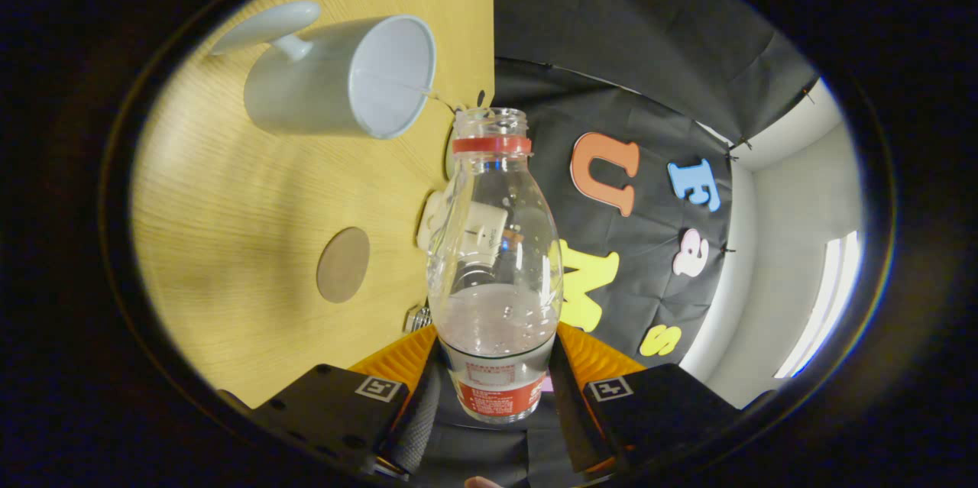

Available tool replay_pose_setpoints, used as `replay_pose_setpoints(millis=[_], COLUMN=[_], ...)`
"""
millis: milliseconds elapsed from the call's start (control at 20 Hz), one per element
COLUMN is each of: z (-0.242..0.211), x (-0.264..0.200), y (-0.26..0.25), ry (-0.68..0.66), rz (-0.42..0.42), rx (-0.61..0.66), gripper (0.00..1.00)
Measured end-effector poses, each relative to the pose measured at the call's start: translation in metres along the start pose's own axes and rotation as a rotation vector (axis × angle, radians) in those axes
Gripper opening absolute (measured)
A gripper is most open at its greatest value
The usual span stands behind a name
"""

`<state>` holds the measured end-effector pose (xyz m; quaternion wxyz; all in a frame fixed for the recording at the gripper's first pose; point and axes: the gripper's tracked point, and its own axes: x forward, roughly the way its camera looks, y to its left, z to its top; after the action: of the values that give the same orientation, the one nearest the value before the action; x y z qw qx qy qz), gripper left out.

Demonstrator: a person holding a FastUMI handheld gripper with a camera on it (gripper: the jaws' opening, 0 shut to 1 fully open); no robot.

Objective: Take the bottle from table, then pour the juice into the cup, finally place the bottle on the coaster

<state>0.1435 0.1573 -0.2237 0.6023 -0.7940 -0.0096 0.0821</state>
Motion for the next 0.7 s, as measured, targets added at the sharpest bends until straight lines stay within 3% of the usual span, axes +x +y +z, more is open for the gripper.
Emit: replay_pose_setpoints(millis=[700], z=[-0.0002], x=[-0.0008], y=[-0.0011], ry=[0.000], rz=[0.012], rx=[-0.049], gripper=[0.74])
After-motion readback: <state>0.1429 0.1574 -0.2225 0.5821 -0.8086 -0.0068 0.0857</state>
